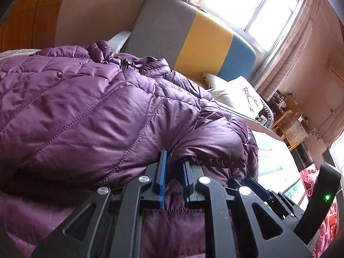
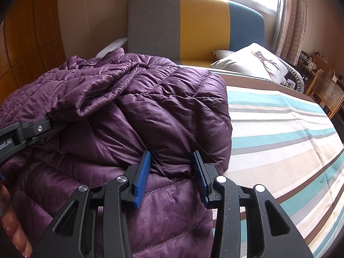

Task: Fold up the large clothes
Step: 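Lay the sleeve over the jacket body and open the left tool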

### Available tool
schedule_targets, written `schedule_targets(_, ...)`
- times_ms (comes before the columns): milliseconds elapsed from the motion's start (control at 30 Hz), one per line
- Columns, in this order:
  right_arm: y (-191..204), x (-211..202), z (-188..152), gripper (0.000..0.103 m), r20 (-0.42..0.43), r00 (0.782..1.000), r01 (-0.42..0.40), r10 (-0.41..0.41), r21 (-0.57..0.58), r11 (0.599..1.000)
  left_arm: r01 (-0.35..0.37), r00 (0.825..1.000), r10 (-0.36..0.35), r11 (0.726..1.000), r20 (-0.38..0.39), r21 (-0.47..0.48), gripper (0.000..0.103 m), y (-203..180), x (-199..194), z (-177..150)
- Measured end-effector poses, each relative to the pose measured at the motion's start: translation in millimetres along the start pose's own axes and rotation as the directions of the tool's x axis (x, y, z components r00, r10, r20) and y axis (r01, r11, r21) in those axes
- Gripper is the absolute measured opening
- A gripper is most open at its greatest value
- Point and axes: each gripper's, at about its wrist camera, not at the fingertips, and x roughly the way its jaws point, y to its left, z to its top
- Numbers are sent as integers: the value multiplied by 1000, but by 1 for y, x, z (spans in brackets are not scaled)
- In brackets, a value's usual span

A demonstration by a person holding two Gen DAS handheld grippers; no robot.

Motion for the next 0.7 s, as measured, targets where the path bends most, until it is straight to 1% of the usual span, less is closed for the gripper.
schedule_targets(100,1,-1,0,39,0,1000,6,-6,-4,1000,5,1000,-5,1000,0,29,22,-3,-10,-4)
schedule_targets(167,3,-2,-1,39,0,1000,11,-11,-8,1000,10,1000,-10,999,4,44,33,-5,-18,-6)
schedule_targets(200,4,-1,-1,39,0,1000,13,-13,-9,1000,10,1000,-10,999,8,49,36,-5,-21,-6)
schedule_targets(267,5,-1,-1,39,0,1000,18,-18,-13,1000,12,1000,-13,998,14,61,51,-7,-28,-9)
schedule_targets(400,4,-1,-1,39,0,1000,19,-19,-13,1000,14,1000,-15,997,8,74,61,-8,-36,-11)
schedule_targets(467,5,-1,0,39,-1,1000,20,-20,-14,1000,26,1000,-26,997,6,75,70,-8,-44,-12)
schedule_targets(567,4,-1,0,39,0,1000,20,-20,-14,1000,24,999,-27,995,32,96,74,-4,-61,-14)
schedule_targets(633,4,-1,0,39,0,1000,21,-21,-14,1000,-10,998,3,994,61,107,74,4,-74,-12)
schedule_targets(700,4,-1,0,39,0,1000,22,-22,-15,1000,-64,994,55,993,96,102,75,17,-86,-9)
